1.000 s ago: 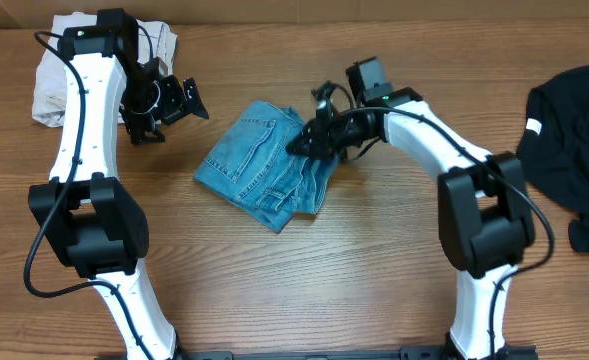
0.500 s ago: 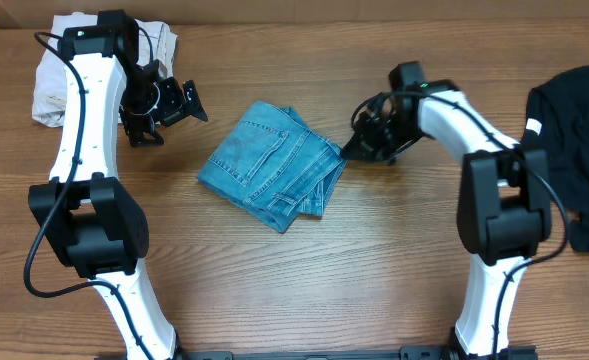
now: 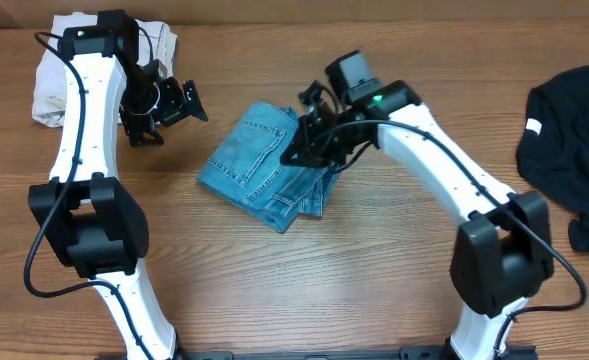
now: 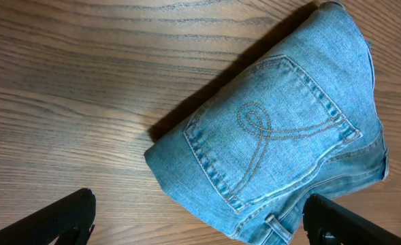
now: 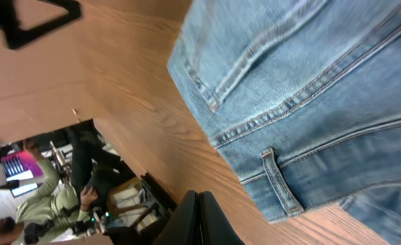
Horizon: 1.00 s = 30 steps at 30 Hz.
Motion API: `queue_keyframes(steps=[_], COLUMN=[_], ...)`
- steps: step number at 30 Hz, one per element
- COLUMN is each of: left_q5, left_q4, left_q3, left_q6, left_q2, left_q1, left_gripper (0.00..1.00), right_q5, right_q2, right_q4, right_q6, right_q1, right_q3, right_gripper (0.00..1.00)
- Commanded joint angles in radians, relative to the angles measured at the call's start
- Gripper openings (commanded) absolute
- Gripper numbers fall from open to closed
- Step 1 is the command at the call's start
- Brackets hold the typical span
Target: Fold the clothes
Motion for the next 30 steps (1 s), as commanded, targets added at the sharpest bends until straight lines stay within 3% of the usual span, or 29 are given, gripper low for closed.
queue_keyframes(steps=[1,13,19,24,27,30], left_q5=[-0.007,-0.008,-0.008,-0.007,-0.007,-0.006], left_q4=[0.0,-0.003,-0.011,-0.023,-0.018,-0.005], left_q3=[0.025,0.025,0.025,0.025,0.025,0.025], left_q6=[-0.005,-0.005,-0.005,0.048,0.047,0.047], left_q2=[0.014,0.014,0.014,0.014,0.014,0.014], left_q1=[0.003,0.003,0.003,0.003,0.003,0.003], left_gripper=[1.0,1.0,1.0,1.0,1.0,1.0], right_q5=[-0.019,0.009,0.159,0.199,0.156,-0.031], right_q2=[0.047,0.11,0.071,-0.117,-0.185,-0.192], right_q4=[0.019,0.079,-0.069,-0.127,-0.087,0.041], right_q6=[0.029,0.025,0.028,0.027,0.023,0.005], right_q1=[0.026,0.042,-0.055,-0.134,-0.137,-0.114], right_q3=[-0.039,-0.343,-0.312,-0.195,-0.132,-0.115], right_gripper=[0.04,0.04,0.04,0.04,0.04,0.04])
